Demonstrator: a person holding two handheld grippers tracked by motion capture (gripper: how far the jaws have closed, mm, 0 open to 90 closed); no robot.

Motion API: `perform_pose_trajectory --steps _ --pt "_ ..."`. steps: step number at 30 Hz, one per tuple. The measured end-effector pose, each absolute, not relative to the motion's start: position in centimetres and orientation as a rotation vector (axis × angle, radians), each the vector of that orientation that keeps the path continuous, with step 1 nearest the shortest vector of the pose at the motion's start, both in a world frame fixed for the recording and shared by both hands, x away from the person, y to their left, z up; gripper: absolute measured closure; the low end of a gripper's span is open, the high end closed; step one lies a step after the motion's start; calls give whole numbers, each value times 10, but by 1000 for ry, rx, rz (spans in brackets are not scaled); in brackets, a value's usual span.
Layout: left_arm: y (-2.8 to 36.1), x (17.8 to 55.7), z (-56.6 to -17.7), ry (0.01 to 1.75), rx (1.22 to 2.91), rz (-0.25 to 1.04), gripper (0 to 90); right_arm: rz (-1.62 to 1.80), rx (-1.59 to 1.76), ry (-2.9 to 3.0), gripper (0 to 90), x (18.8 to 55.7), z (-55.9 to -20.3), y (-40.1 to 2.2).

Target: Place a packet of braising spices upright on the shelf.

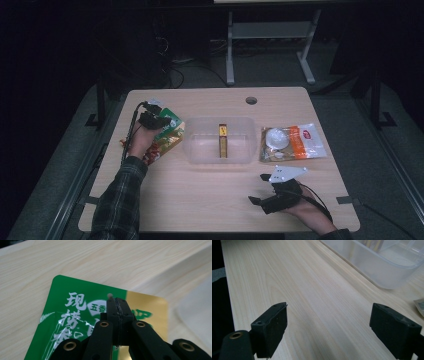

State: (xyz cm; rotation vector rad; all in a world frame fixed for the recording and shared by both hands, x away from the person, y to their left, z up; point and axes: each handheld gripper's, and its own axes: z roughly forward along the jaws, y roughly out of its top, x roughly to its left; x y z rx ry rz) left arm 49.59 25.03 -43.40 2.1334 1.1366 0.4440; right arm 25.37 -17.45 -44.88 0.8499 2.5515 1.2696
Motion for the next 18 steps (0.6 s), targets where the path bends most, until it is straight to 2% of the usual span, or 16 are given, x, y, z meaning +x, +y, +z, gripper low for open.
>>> perform_pose_trajectory --steps 18 --pt "231 524 -463 1211 2111 464 897 1269 810 2560 141 255 -448 -172"
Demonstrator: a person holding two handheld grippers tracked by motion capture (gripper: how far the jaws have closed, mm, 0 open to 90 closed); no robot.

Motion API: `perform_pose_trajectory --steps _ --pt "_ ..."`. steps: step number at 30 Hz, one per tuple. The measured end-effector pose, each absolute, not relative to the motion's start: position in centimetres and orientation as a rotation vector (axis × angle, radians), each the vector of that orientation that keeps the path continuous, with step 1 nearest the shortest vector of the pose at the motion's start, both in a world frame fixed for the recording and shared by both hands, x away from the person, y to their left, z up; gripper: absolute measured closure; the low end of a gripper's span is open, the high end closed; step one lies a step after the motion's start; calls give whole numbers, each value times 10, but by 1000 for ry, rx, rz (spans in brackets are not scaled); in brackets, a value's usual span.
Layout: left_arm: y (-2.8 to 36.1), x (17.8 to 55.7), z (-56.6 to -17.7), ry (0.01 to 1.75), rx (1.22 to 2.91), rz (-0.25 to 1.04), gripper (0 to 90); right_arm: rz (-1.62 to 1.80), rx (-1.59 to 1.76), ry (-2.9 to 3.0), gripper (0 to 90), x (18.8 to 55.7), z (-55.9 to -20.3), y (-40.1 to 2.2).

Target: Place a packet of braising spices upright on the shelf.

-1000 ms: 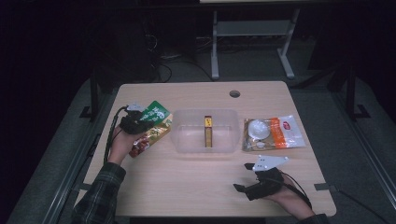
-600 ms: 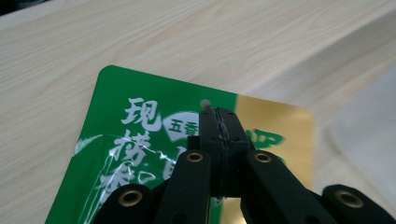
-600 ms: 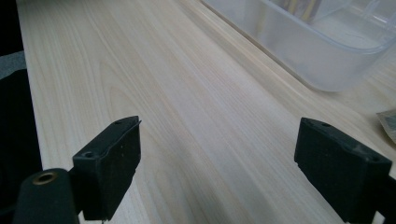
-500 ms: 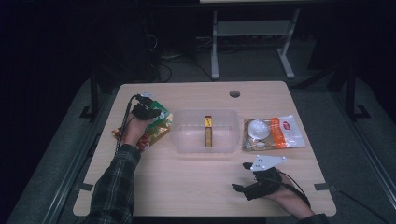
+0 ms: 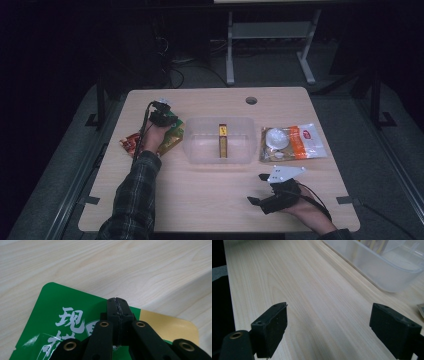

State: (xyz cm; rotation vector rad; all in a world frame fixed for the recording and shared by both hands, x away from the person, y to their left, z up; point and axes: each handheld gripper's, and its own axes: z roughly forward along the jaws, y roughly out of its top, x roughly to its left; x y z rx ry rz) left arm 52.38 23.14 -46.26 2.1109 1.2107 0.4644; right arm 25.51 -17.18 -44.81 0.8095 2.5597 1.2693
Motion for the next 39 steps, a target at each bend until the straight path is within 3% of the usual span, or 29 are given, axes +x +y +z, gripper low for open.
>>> perform_pose_trajectory --steps 19,39 --pt "226 514 -463 1185 2167 419 899 1248 806 2550 143 256 -447 -174" --pt "240 456 -462 1167 2171 346 900 1244 808 2542 143 256 -448 -176"
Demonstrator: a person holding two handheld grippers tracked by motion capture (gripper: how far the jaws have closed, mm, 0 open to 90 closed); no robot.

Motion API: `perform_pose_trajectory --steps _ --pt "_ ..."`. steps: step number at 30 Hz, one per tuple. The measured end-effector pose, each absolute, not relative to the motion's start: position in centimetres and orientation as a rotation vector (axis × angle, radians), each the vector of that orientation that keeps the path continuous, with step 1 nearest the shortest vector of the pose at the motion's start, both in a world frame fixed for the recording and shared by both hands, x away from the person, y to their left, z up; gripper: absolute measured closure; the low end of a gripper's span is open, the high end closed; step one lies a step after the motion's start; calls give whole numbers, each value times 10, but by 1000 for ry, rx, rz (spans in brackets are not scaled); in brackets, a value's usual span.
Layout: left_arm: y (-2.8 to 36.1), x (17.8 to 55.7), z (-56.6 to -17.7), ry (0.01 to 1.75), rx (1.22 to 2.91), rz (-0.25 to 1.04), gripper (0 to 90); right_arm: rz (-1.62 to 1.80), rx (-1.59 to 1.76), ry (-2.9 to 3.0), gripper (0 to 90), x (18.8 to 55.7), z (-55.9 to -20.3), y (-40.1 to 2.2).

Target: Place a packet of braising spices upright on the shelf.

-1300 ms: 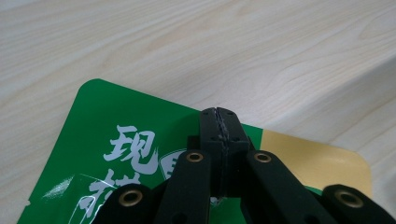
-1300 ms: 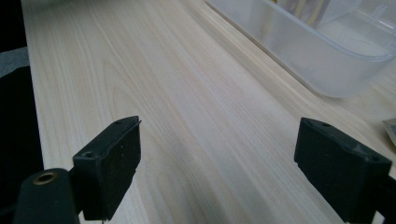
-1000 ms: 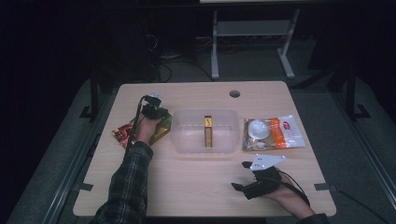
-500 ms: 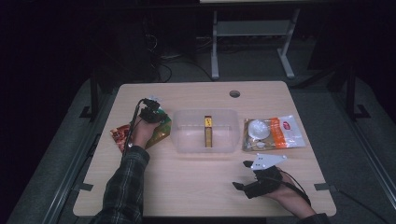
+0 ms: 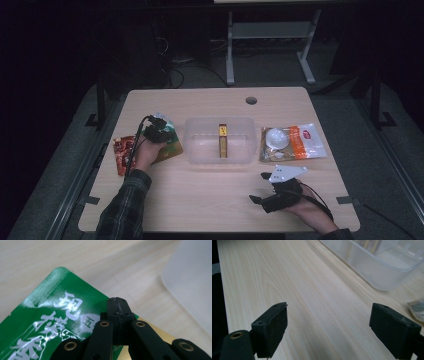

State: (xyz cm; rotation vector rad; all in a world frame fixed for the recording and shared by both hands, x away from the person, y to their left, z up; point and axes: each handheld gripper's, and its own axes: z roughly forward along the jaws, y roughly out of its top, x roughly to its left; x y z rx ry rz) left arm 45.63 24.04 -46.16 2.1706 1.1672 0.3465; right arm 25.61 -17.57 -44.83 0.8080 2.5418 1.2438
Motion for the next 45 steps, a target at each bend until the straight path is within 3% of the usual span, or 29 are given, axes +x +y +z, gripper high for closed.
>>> perform_pose_trajectory --steps 34,45 --pt "262 339 -456 929 2322 231 900 1204 854 2522 143 259 -451 -177" --pt "254 310 -456 873 2324 182 900 1194 866 2525 143 260 -452 -176"
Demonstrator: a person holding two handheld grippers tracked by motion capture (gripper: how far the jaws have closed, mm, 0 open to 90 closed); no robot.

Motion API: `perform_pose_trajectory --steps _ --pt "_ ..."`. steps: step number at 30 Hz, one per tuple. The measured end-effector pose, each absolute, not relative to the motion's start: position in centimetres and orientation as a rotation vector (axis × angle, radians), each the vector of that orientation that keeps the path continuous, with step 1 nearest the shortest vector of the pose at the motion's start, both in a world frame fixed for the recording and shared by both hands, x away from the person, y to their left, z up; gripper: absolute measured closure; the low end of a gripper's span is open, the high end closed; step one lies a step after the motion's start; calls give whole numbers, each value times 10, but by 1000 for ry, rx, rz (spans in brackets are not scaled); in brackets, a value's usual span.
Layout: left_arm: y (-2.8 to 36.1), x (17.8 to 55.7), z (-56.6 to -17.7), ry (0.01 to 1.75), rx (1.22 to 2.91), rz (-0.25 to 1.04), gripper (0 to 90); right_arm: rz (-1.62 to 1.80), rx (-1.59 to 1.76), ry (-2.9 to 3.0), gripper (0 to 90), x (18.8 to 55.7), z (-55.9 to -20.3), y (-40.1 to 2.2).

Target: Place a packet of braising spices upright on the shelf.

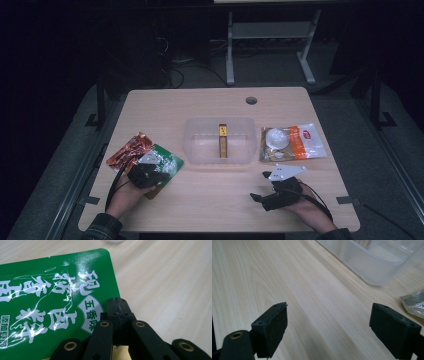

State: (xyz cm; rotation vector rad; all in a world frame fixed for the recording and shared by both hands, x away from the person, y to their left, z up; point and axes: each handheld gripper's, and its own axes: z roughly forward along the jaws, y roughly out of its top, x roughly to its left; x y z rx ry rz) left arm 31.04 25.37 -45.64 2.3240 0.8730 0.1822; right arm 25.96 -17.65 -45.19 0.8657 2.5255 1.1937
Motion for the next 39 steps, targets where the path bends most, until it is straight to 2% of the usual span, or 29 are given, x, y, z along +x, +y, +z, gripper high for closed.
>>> perform_pose_trajectory --steps 19,35,39 --pt "191 274 -458 659 2357 32 900 1188 857 2527 143 260 -452 -176" --pt "120 271 -462 474 2373 -52 900 1188 837 2528 143 260 -451 -176" --pt "117 272 -460 449 2384 -49 900 1195 842 2525 143 259 -450 -177"
